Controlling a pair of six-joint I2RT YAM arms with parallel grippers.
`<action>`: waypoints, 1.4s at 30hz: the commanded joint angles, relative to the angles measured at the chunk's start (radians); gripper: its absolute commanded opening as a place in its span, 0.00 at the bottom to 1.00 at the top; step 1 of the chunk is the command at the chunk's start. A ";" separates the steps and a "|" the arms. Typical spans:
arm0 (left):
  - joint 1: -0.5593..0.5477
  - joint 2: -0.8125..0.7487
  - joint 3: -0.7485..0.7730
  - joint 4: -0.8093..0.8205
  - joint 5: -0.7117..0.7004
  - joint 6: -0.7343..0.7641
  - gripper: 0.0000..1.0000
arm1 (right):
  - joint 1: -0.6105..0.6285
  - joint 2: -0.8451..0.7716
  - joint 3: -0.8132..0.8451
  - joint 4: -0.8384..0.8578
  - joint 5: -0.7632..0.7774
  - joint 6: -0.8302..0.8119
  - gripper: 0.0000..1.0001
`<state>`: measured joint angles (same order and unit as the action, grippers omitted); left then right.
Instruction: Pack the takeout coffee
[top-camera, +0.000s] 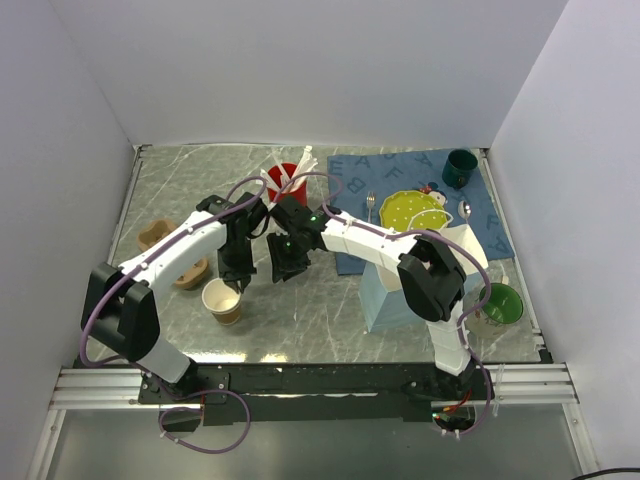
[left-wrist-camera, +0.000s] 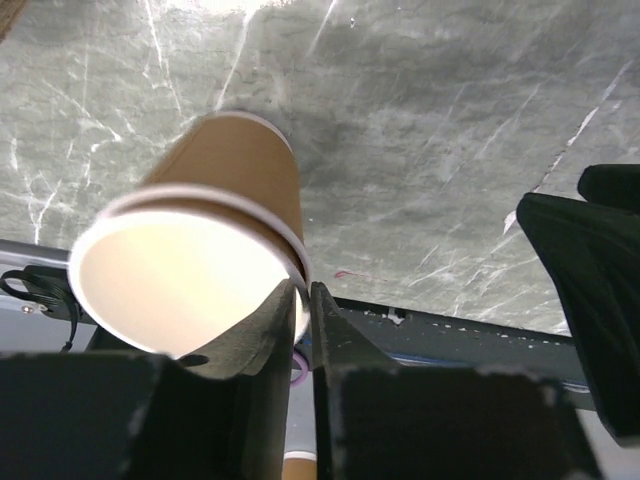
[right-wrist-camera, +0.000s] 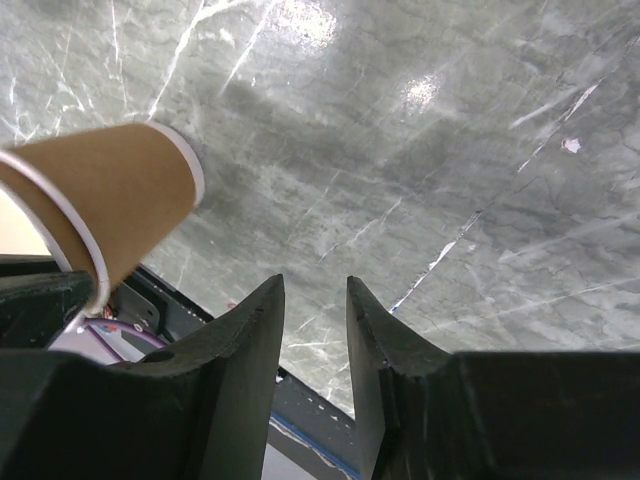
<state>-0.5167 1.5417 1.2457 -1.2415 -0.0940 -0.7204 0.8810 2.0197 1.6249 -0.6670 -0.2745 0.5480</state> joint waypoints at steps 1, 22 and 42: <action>-0.006 0.011 0.018 -0.013 -0.033 0.006 0.14 | -0.005 -0.021 0.053 0.018 0.008 -0.013 0.39; -0.005 -0.183 0.061 0.195 0.258 -0.025 0.01 | -0.105 -0.217 -0.149 0.380 -0.233 0.225 0.37; -0.005 -0.276 0.046 0.304 0.237 -0.088 0.01 | -0.090 -0.269 -0.204 0.366 -0.247 0.221 0.36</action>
<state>-0.5186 1.2987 1.2659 -0.9951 0.1509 -0.7803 0.7765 1.7901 1.4288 -0.3191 -0.4961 0.7765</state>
